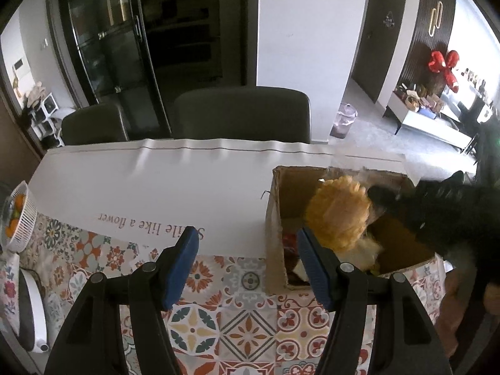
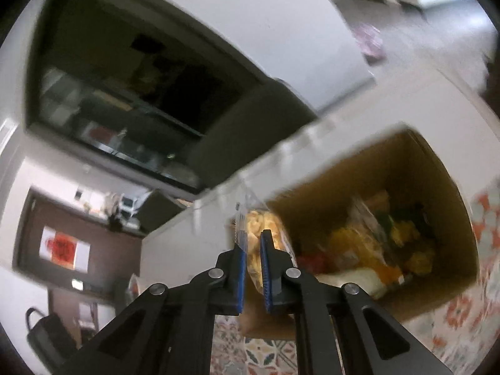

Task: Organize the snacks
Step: 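Lower the waffle pack into the box with the right gripper and release it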

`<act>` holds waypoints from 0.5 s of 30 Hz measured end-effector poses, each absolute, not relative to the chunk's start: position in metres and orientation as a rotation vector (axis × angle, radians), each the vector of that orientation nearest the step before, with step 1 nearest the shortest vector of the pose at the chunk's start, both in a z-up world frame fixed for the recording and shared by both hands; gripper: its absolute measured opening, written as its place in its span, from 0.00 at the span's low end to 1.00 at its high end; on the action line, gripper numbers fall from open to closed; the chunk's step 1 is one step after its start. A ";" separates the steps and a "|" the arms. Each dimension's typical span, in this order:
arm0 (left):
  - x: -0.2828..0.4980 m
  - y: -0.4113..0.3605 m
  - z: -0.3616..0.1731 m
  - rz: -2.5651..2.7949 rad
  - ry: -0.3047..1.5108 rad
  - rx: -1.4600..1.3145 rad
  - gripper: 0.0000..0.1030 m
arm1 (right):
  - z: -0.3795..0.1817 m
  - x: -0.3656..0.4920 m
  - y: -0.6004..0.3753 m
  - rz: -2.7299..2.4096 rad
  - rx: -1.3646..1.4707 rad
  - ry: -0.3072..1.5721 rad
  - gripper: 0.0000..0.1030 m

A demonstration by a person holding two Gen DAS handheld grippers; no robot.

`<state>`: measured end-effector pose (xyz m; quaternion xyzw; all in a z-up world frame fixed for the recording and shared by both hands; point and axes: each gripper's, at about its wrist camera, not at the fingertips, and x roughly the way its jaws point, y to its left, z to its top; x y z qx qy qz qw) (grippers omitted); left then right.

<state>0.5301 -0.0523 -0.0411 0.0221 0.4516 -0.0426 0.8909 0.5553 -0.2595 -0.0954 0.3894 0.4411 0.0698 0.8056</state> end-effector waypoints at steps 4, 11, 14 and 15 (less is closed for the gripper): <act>0.530 -0.051 -0.044 -0.097 0.953 0.020 0.63 | -0.120 0.559 -0.258 0.105 0.822 1.053 0.09; 0.532 -0.040 -0.047 -0.079 0.969 -0.006 0.63 | -0.127 0.567 -0.249 0.019 0.633 1.183 0.09; 0.531 -0.036 -0.048 -0.059 0.969 -0.001 0.63 | -0.128 0.561 -0.247 -0.040 0.555 1.204 0.09; 0.531 -0.036 -0.049 -0.054 0.972 0.002 0.63 | -0.133 0.562 -0.249 -0.067 0.545 1.212 0.09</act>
